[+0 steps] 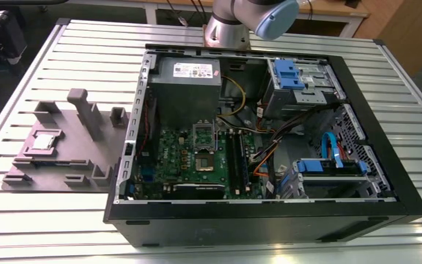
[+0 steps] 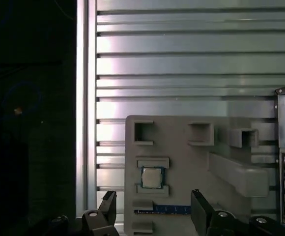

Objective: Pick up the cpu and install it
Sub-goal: 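Pick up the cpu and move it towards the insertion slot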

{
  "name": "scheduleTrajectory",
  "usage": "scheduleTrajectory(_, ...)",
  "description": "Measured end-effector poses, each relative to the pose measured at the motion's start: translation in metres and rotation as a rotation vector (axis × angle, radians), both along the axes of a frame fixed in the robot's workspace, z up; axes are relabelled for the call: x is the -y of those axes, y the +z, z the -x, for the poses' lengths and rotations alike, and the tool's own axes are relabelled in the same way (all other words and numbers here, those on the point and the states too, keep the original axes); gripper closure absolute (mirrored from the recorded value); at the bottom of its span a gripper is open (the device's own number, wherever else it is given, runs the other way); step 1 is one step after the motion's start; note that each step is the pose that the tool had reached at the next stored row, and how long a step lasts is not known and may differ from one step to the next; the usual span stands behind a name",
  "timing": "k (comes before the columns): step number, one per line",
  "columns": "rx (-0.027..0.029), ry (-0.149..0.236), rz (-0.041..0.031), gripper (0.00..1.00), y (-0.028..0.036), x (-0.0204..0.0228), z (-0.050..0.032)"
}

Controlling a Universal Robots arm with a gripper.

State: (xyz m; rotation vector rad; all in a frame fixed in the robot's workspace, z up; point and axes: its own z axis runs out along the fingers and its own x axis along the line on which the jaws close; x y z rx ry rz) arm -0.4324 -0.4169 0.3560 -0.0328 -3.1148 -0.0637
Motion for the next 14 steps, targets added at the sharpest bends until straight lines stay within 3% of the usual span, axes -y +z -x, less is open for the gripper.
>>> scheduleTrajectory(4,0.0000,0.009,0.0000,0.29,-0.0036,0.0025,0.0001)
scheduleTrajectory(14,0.0000,0.009,0.0000,0.29,-0.0189,0.0036,0.0000)
